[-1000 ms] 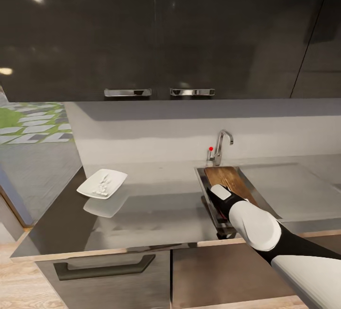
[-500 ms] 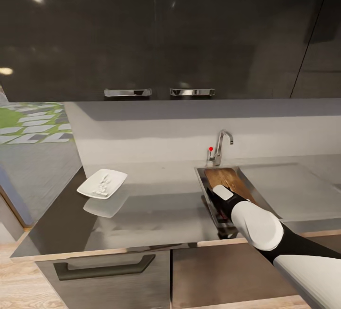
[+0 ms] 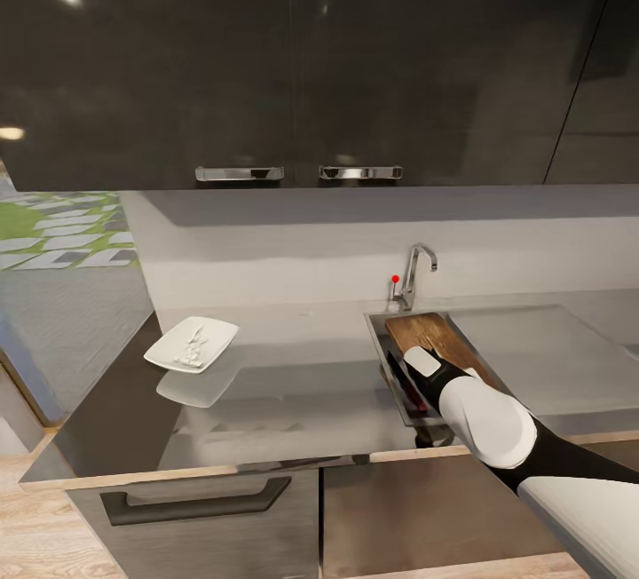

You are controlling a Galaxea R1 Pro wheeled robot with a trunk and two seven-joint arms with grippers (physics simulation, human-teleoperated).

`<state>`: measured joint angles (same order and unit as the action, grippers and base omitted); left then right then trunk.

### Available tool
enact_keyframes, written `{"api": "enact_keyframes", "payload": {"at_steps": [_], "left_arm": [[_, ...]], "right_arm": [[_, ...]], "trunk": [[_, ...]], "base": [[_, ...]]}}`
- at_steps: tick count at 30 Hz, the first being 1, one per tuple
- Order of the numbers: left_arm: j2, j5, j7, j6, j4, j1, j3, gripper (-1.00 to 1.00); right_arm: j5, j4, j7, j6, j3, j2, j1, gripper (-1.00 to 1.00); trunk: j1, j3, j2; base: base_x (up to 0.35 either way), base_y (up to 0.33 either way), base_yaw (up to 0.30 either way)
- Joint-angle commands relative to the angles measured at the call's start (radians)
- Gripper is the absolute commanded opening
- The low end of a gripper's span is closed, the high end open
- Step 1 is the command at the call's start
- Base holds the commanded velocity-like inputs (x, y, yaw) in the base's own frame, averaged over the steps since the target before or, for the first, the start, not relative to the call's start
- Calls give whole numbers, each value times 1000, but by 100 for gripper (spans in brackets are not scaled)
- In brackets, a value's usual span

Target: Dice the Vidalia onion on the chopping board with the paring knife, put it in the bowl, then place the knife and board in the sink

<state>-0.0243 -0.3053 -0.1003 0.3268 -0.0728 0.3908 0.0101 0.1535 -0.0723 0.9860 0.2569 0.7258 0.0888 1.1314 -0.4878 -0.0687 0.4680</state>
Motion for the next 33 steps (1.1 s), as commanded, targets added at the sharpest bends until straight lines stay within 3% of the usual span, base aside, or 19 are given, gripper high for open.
{"api": "enact_keyframes", "payload": {"at_steps": [1,33], "left_arm": [[0,-2,-1,7,-4,2,1,100],[0,-2,-1,6,-4,2,1,100]], "right_arm": [[10,-1,2,4,-8,0,1,-100],[9,-1,0,4,-7,-11,1,-100]], "trunk": [[-1,-2,2],[-1,-2,2]], "base": [[0,0,0],[28,14,0]]}}
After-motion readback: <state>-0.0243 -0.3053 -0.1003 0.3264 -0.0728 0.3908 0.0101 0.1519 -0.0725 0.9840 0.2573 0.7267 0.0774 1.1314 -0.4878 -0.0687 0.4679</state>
